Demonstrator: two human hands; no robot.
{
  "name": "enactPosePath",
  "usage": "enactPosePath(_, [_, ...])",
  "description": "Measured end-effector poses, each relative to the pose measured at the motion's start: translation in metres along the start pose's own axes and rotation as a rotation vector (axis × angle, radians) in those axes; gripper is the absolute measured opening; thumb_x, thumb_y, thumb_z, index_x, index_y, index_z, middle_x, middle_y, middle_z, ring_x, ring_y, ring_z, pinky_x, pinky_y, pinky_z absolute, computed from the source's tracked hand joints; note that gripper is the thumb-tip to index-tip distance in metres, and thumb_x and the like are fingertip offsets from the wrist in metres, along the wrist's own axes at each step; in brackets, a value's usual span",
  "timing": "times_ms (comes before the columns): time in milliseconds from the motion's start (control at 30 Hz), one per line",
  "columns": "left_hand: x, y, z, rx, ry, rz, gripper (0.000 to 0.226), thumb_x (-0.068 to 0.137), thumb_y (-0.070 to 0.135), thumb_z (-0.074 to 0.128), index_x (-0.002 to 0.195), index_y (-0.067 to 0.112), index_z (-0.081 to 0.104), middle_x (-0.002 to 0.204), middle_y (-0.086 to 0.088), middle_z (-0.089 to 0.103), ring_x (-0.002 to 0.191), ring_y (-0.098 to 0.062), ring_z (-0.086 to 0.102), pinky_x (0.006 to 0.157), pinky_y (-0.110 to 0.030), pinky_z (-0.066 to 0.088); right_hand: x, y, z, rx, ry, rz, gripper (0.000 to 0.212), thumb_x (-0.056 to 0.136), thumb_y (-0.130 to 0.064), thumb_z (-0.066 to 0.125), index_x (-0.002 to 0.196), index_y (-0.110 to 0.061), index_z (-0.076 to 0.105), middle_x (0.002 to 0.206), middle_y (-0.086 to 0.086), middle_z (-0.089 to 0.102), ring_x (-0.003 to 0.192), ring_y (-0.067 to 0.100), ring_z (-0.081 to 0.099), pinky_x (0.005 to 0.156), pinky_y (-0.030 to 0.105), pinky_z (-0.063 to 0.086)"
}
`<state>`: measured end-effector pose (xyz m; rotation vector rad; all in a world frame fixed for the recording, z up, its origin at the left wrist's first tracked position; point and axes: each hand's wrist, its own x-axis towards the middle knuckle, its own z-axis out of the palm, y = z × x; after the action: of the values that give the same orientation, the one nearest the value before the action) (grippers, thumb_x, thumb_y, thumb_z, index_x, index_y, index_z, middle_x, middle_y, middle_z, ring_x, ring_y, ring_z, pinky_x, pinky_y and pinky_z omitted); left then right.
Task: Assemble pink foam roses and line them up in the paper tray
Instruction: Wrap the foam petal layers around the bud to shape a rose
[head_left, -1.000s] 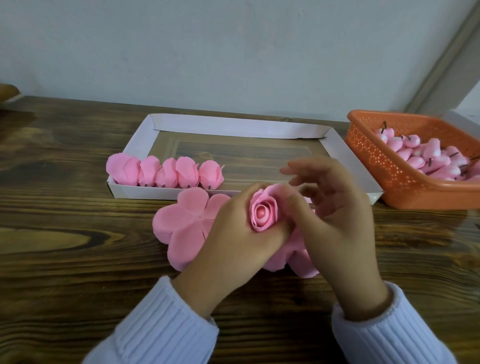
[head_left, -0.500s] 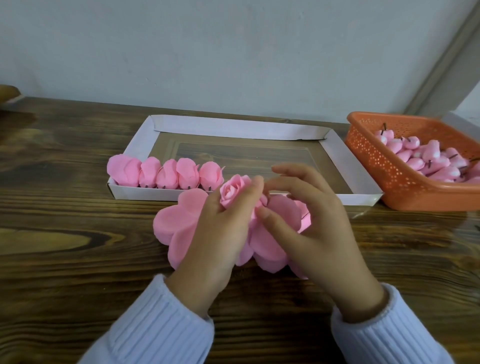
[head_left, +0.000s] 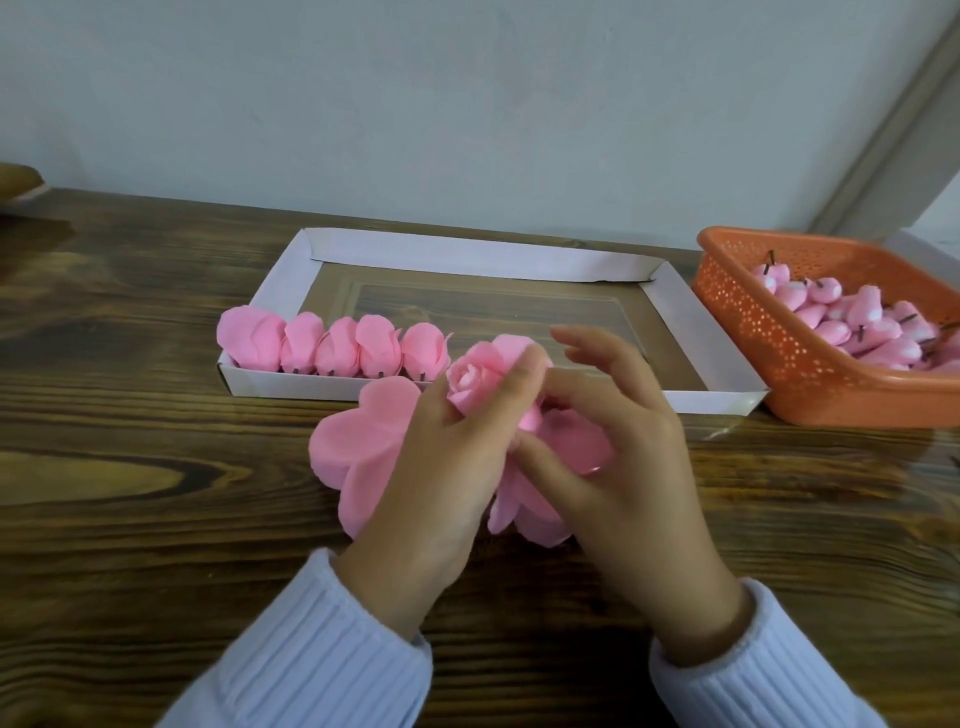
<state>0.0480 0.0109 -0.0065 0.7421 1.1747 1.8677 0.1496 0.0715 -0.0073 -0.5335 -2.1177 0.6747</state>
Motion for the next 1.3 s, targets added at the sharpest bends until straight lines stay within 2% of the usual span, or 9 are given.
enactPosePath(100, [0.001, 0.0, -0.004, 0.088, -0.072, 0.053, 0.024, 0.077, 0.019, 0.068, 0.097, 0.006, 0.071, 0.095, -0.017, 0.074, 0.094, -0.026, 0.072, 0.08, -0.038, 0.06, 0.0, 0.002, -0.001, 0.054, -0.009, 0.033, 0.026, 0.079, -0.035, 0.069, 0.104, -0.038, 0.064, 0.131, -0.008, 0.051, 0.123, 0.008, 0.048, 0.097, 0.024, 0.044])
enactPosePath(167, [0.002, 0.002, -0.008, 0.101, -0.14, 0.08, 0.023, 0.076, 0.013, 0.069, 0.098, 0.006, 0.072, 0.096, -0.016, 0.074, 0.094, -0.023, 0.072, 0.08, -0.033, 0.059, 0.002, 0.002, -0.002, 0.097, -0.02, 0.042, 0.025, 0.08, -0.037, 0.067, 0.105, -0.033, 0.067, 0.129, -0.008, 0.053, 0.123, 0.008, 0.049, 0.098, 0.023, 0.043])
enactPosePath(267, [0.003, 0.008, -0.011, 0.126, -0.249, 0.095, 0.018, 0.077, 0.012, 0.069, 0.093, 0.013, 0.076, 0.093, -0.008, 0.075, 0.093, -0.017, 0.072, 0.079, -0.027, 0.057, 0.003, 0.001, -0.005, 0.158, -0.051, 0.049, 0.026, 0.083, -0.03, 0.07, 0.107, -0.021, 0.072, 0.127, -0.005, 0.055, 0.123, 0.016, 0.051, 0.098, 0.026, 0.044])
enactPosePath(433, [0.002, 0.009, -0.011, 0.127, -0.301, 0.081, 0.017, 0.081, 0.013, 0.066, 0.09, 0.022, 0.078, 0.092, -0.006, 0.075, 0.094, -0.02, 0.072, 0.08, -0.032, 0.058, 0.003, -0.001, -0.006, 0.167, -0.099, 0.045, 0.027, 0.085, -0.034, 0.067, 0.11, -0.025, 0.07, 0.129, -0.006, 0.053, 0.126, 0.016, 0.048, 0.099, 0.023, 0.041])
enactPosePath(700, [0.002, 0.003, -0.004, 0.007, -0.073, 0.04, 0.005, 0.079, 0.018, 0.073, 0.082, 0.018, 0.077, 0.081, -0.004, 0.075, 0.081, -0.018, 0.073, 0.07, -0.029, 0.058, 0.002, 0.0, -0.002, 0.054, -0.077, 0.01, 0.031, 0.083, -0.038, 0.059, 0.108, -0.021, 0.066, 0.127, -0.005, 0.053, 0.127, 0.013, 0.045, 0.102, 0.027, 0.04])
enactPosePath(867, [0.004, 0.004, -0.006, -0.025, 0.11, -0.017, 0.012, 0.081, 0.019, 0.073, 0.07, 0.022, 0.076, 0.072, -0.001, 0.072, 0.072, -0.015, 0.071, 0.064, -0.031, 0.057, 0.004, -0.001, -0.006, 0.196, 0.03, 0.103, 0.027, 0.081, -0.028, 0.065, 0.107, -0.03, 0.055, 0.1, -0.018, 0.065, 0.097, 0.004, 0.063, 0.076, 0.013, 0.045])
enactPosePath(1000, [0.005, 0.005, -0.007, -0.099, 0.087, -0.058, 0.01, 0.084, 0.017, 0.067, 0.077, 0.016, 0.074, 0.08, -0.003, 0.072, 0.077, -0.018, 0.071, 0.064, -0.03, 0.055, 0.003, 0.005, -0.004, 0.071, 0.034, 0.151, 0.023, 0.08, -0.005, 0.07, 0.082, -0.027, 0.064, 0.077, -0.015, 0.068, 0.074, 0.005, 0.064, 0.063, 0.015, 0.046])
enactPosePath(1167, [0.005, 0.006, -0.005, -0.149, 0.108, -0.046, 0.012, 0.092, 0.009, 0.059, 0.089, 0.008, 0.071, 0.091, -0.005, 0.076, 0.091, -0.017, 0.073, 0.068, -0.028, 0.058, 0.002, 0.008, -0.004, -0.007, 0.018, 0.174, 0.024, 0.08, -0.004, 0.07, 0.077, -0.028, 0.066, 0.074, -0.016, 0.067, 0.076, 0.005, 0.062, 0.062, 0.016, 0.046])
enactPosePath(1300, [0.004, 0.005, -0.006, 0.063, 0.116, 0.015, 0.028, 0.09, 0.016, 0.06, 0.069, 0.027, 0.076, 0.07, 0.007, 0.072, 0.07, -0.004, 0.069, 0.057, -0.022, 0.054, 0.003, 0.001, -0.005, 0.007, 0.156, 0.062, 0.029, 0.081, -0.008, 0.071, 0.083, -0.034, 0.061, 0.078, -0.018, 0.066, 0.075, 0.001, 0.061, 0.063, 0.014, 0.047])
